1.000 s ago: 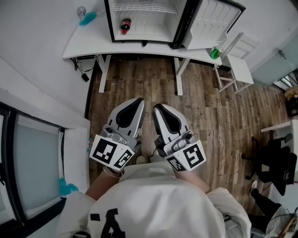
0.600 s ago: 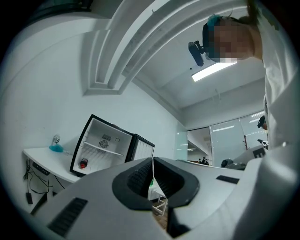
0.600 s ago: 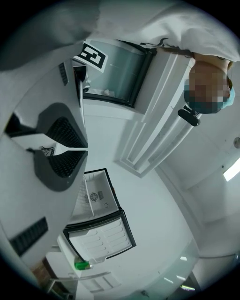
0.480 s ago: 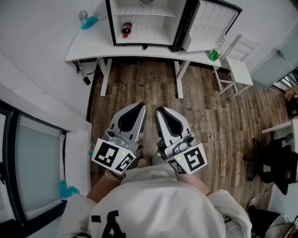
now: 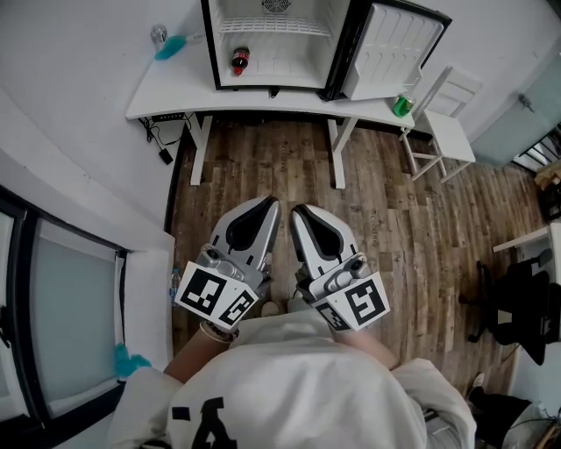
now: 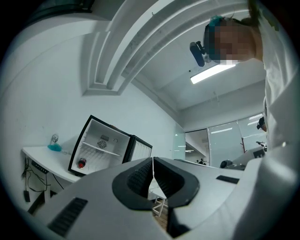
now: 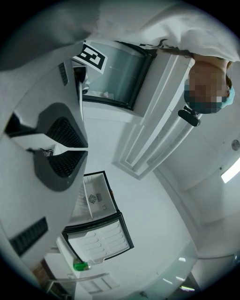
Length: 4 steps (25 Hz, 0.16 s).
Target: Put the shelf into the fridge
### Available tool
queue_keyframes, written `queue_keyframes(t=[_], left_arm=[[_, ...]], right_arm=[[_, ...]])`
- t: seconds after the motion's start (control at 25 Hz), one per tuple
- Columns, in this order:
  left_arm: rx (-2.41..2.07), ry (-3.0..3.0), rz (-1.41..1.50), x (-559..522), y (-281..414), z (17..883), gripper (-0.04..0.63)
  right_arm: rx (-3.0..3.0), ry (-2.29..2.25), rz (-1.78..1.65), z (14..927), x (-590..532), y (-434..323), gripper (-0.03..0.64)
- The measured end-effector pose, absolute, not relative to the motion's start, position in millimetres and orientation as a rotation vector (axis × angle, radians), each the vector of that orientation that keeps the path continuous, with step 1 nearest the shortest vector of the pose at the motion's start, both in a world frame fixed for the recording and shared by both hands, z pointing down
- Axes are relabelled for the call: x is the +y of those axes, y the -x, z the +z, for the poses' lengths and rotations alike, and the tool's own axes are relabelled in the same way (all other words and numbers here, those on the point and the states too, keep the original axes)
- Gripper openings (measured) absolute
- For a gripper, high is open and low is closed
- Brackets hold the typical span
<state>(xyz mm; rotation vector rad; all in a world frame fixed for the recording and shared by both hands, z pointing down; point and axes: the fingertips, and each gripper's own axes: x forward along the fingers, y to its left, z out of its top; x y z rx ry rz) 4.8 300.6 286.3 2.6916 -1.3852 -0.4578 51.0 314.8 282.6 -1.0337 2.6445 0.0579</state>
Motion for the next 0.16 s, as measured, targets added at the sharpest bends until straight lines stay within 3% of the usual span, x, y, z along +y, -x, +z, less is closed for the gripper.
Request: queue_keyframes(t=[0.16], left_arm=[[-1.38,-2.676,-0.468,301.0,-2.7,287.3,0.011]], right_arm=[[2.646,1.027,0.059,281.8,316.6,-48.9,0.041]])
